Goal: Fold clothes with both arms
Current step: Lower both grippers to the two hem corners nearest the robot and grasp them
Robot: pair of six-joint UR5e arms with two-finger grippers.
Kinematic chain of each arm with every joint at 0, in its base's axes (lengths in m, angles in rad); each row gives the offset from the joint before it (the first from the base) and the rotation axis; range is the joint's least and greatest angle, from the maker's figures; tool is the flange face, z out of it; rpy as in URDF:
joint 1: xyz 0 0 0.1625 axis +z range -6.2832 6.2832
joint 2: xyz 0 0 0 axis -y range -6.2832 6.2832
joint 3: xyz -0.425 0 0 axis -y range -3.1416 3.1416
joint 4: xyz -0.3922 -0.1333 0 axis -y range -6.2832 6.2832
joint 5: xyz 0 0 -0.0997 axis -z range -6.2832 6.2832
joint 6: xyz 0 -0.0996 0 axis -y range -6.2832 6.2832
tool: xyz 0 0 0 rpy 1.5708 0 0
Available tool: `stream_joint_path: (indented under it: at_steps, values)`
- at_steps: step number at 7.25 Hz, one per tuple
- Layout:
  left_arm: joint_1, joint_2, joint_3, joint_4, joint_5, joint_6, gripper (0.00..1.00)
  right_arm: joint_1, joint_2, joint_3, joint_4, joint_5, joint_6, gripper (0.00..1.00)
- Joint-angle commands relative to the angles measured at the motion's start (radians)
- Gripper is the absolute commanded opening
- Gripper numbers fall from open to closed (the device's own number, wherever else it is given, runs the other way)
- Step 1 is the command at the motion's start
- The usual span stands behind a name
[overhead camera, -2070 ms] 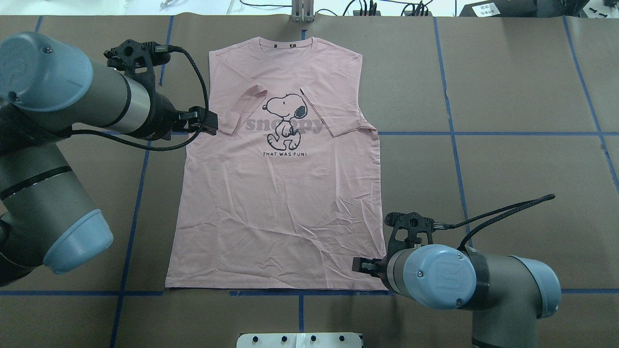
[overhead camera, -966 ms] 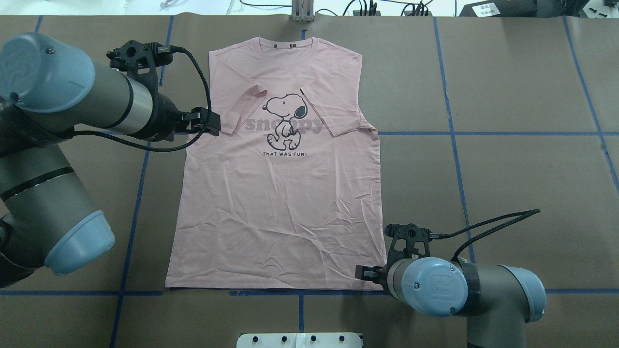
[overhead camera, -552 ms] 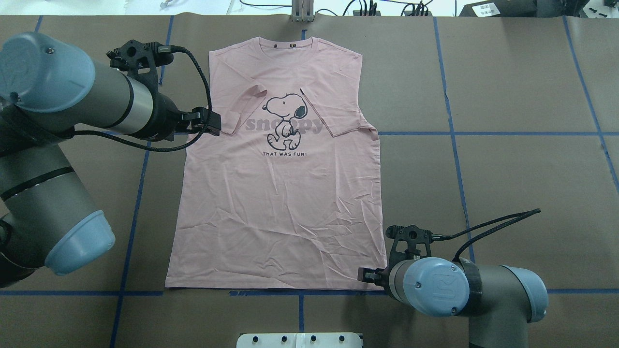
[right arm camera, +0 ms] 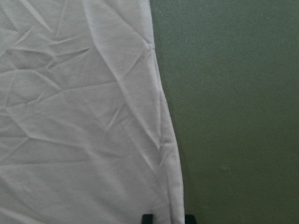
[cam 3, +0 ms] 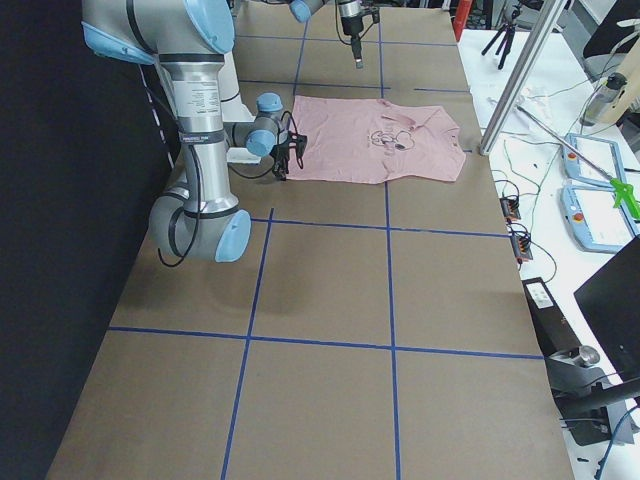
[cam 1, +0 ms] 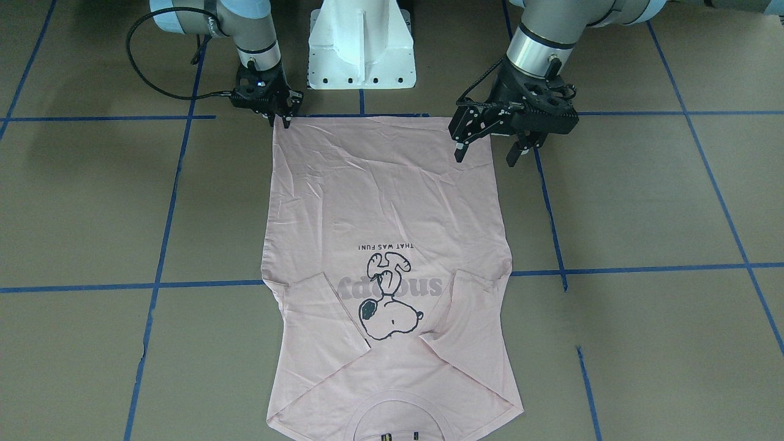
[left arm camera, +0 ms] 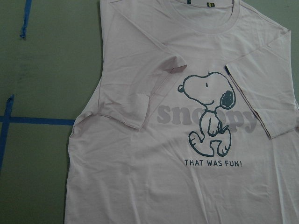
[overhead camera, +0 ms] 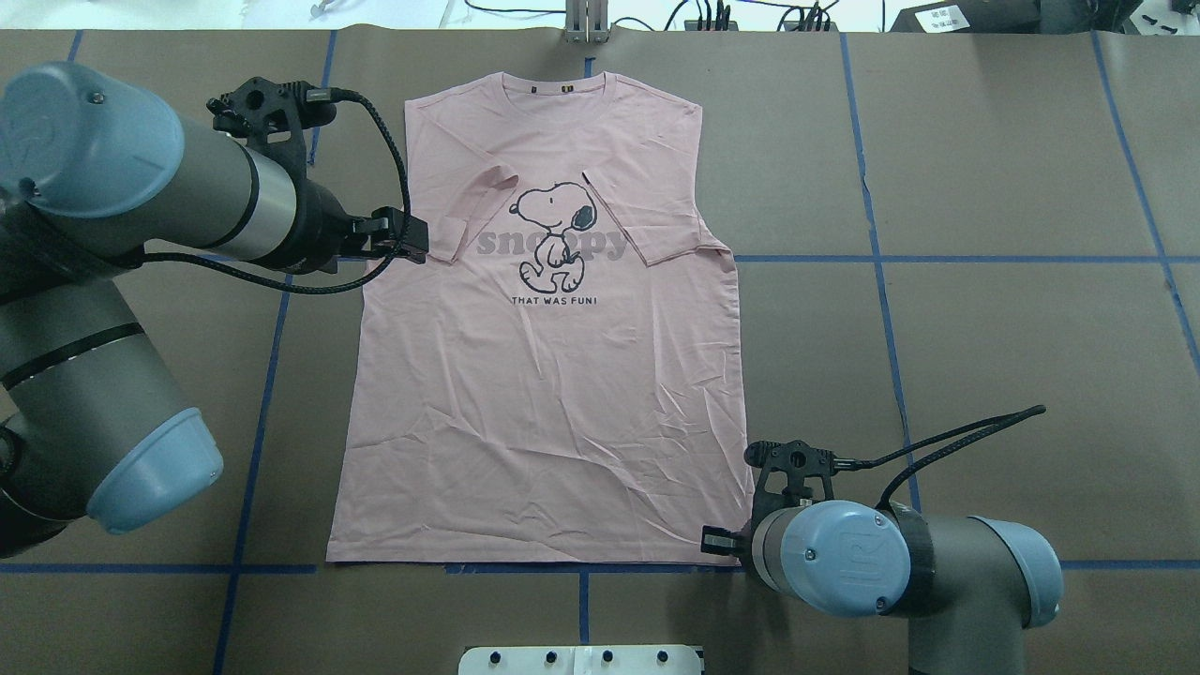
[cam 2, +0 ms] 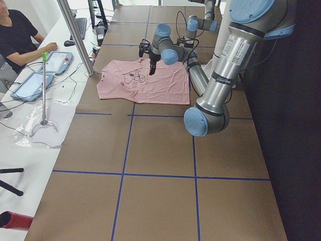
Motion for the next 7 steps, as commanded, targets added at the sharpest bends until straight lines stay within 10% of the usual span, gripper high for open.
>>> stream_joint_path:
  at_steps: [1,4,7]
  values:
    - [0.0,-0.004,0.0,0.0,0.0,-0.001,1.0,0.002,0.004,0.013,0.002,-0.002,0.001,0.0]
    - [0.032,0.052,0.002,-0.003,0.002,-0.135,1.0,0.003,0.009,0.045,0.002,-0.005,0.001,0.0]
    - [0.344,0.147,-0.003,-0.006,0.185,-0.511,1.0,0.032,0.01,0.054,0.005,-0.015,0.0,0.0]
